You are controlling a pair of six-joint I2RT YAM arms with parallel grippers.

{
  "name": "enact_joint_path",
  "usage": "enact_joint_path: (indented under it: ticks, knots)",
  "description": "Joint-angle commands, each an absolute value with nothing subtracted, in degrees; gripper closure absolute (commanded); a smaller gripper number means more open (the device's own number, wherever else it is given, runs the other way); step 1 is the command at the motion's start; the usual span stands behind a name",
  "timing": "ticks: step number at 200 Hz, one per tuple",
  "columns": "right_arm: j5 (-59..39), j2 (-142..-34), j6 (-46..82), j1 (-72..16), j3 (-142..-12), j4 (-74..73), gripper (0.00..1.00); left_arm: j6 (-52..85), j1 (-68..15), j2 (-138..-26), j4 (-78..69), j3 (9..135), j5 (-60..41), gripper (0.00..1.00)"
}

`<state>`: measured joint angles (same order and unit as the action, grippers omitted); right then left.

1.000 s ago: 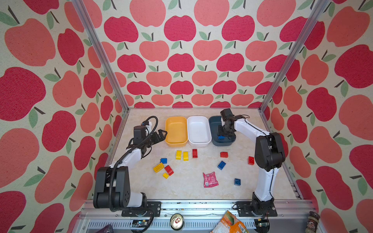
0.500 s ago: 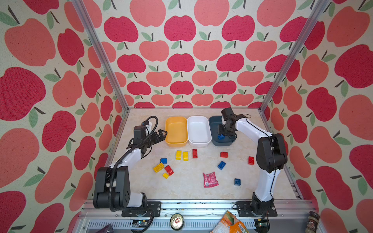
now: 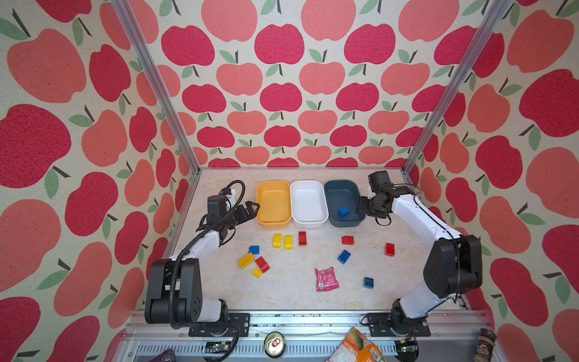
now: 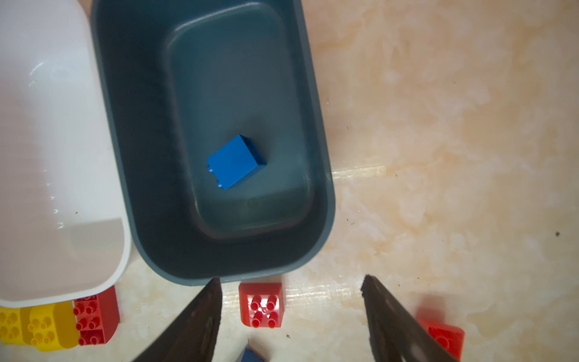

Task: Sort the legos into containers by color
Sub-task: 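Move the right gripper to a red brick and grasp it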

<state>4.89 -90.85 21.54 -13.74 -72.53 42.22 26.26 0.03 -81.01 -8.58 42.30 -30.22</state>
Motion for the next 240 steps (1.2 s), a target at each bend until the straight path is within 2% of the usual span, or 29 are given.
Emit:
enact_joint_path:
  ticks: [1,33,86,215,240]
  knots:
    - [4.39,-86.46,23.24,-10.63,-67.91,45.19,0.22,26.72,0.35,-81.72,-9.47,42.29,-29.8,0.0]
    - [4.9,-82.27,22.38,-4.97,-61.44,45.59,0.2,26.69,0.33,-82.04,-9.88,42.28,-30.08,0.01]
    - [2.12,-81.29,21.43,2.01,-54.08,43.54,0.21,26.63,0.44,-81.98,-9.81,42.19,-30.23,0.01]
    - [4.92,-87.97,19.24,2.97,-50.0,40.23,0.31,26.45,0.62,-81.9,-9.65,41.88,-30.23,0.01]
    - [4.84,-88.98,19.08,2.94,-49.81,39.67,0.37,26.43,0.62,-81.69,-9.49,41.78,-30.15,0.01]
